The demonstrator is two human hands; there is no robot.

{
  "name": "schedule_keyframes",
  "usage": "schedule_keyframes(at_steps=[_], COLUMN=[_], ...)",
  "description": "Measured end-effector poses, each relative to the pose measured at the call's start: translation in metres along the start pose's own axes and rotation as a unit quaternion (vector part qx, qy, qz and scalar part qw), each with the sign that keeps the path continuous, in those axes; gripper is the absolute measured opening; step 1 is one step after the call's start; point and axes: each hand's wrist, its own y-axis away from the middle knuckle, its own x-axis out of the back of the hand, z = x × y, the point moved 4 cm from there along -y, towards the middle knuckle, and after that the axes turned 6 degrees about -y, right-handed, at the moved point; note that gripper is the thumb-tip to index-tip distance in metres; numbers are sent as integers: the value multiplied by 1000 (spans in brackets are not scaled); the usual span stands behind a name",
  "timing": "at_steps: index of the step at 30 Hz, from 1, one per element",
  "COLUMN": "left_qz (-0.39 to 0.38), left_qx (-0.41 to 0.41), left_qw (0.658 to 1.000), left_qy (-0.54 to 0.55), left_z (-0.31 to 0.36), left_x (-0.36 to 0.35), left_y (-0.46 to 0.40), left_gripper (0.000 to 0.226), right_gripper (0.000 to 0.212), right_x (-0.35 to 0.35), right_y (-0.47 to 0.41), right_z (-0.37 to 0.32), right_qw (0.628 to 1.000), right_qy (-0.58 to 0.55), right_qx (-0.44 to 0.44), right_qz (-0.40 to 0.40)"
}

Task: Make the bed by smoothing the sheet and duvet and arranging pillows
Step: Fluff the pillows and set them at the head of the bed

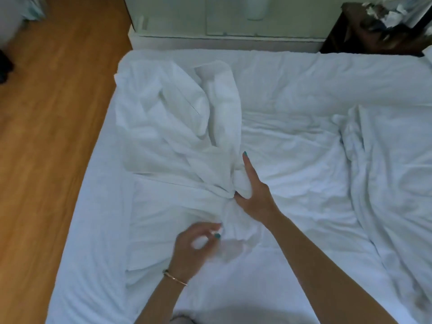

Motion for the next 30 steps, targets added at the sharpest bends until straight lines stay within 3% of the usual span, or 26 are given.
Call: schedule_keyframes(at_steps=[1,2,3,5,6,9,11,14,16,18,19,20,22,24,25,26,28,29,30], left_qz=[158,264,301,280,267,260,245,136,-36,-222,-252,-225,-53,100,134,138,29,-44,-98], left_qx=[46,98,165,262,298,389,327,98,34,73,98,101,1,-179,-245,-249,-79,23,86], left_qw=[986,958,935,920,915,882,907,976,990,958,950,960,995,976,955,948,950,917,874], left_qy=[30,59,87,83,47,-55,-98,-136,-132,-163,-158,-130,-81,-69,-100,-141,-299,-397,-468], left_z=[5,11,15,24,34,56,73,105,106,82,74,75,93,128,145,159,153,141,129], left_x=[27,48,59,59,51,10,-25,-94,-151,-204,-222,-230,-223,-204,-197,-194,-211,-224,-235], left_y=[-9,-23,-45,-104,-134,-193,-209,-193,-167,-141,-132,-130,-139,-153,-163,-177,-218,-233,-241], left_gripper=[29,40,64,112,124,120,86,38,39,55,47,28,7,17,28,49,105,120,120], right_gripper=[96,95,94,98,99,99,100,105,96,90,89,88,83,88,100,111,119,113,103], right_x=[10,20,26,31,33,45,60,91,112,125,132,139,148,146,141,134,121,116,114], right_y=[6,13,21,41,53,84,104,138,163,182,185,183,166,142,131,119,103,98,95], right_z=[5,9,13,23,30,53,69,107,140,171,181,188,193,184,178,170,158,156,156], right_qw=[1000,999,999,999,998,998,999,999,993,973,962,955,956,962,968,977,984,983,985], right_qy=[-18,-30,-38,-51,-53,-44,-13,17,-50,-133,-168,-184,-168,-156,-132,-82,44,73,76], right_qx=[-2,-1,1,17,28,29,4,-28,-93,-178,-214,-233,-230,-220,-211,-196,-157,-135,-114], right_qz=[16,26,27,2,-10,-28,-50,-33,-43,-61,-35,6,61,39,8,-23,-77,-96,-108])
